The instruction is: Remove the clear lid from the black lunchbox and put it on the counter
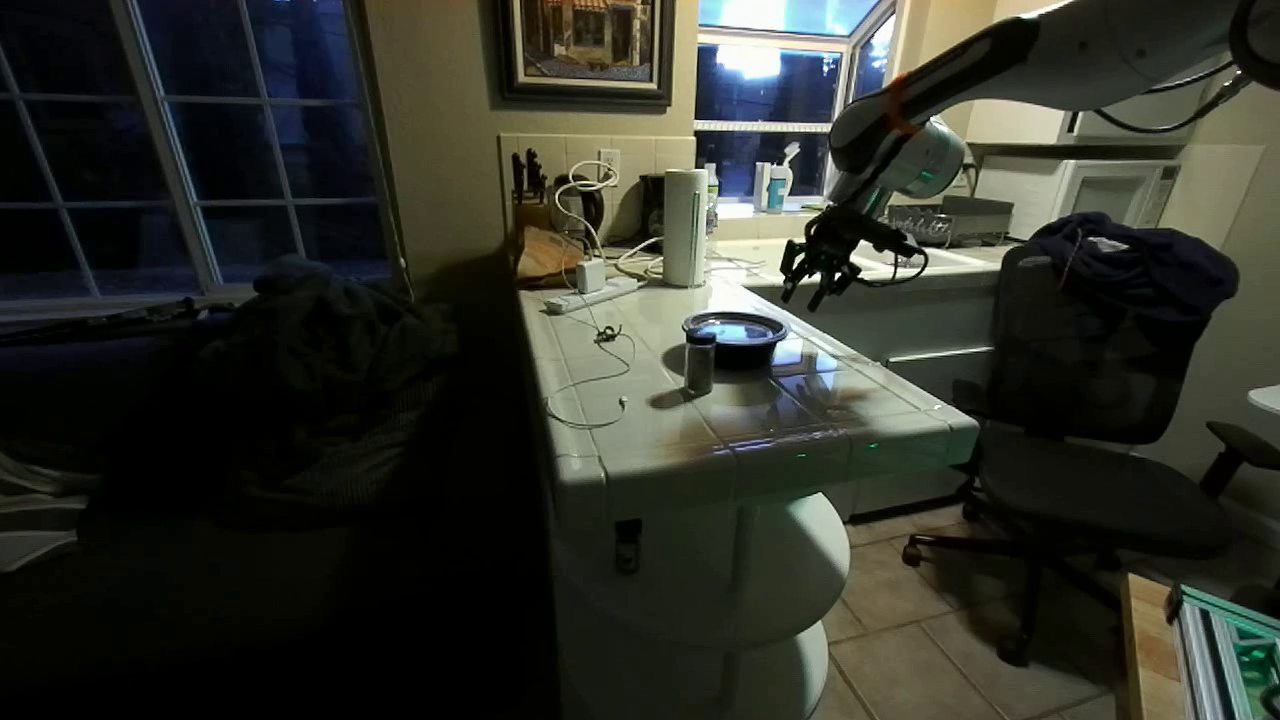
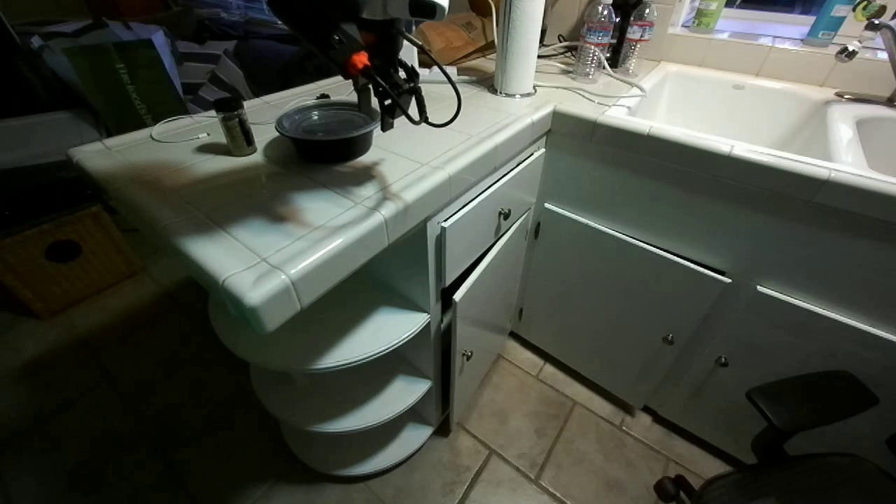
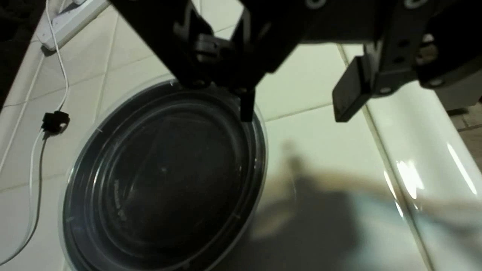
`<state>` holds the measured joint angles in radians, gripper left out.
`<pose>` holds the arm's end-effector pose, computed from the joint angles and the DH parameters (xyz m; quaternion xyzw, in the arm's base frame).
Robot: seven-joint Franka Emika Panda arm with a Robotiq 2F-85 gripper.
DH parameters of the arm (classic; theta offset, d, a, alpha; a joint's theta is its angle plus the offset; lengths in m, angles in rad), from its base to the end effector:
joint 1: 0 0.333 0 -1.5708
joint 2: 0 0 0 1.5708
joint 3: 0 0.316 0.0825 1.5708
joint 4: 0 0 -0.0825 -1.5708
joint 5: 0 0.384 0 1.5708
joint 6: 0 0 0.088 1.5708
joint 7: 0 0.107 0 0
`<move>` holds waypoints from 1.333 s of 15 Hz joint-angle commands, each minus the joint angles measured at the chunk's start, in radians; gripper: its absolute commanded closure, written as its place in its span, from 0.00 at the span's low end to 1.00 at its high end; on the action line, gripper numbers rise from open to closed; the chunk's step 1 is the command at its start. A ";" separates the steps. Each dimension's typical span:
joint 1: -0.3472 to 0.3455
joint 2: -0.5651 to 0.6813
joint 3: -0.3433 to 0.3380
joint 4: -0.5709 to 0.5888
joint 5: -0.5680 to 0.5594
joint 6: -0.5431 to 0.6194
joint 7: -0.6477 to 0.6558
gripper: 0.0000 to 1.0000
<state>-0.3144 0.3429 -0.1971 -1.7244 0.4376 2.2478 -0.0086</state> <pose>0.5938 -0.3053 0.4085 -0.9196 0.3509 -0.1293 0.1203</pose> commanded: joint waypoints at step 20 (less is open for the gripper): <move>-0.026 0.053 0.048 0.035 0.040 -0.004 -0.011 0.80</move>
<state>-0.3271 0.3805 -0.1637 -1.7054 0.4527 2.2478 -0.0089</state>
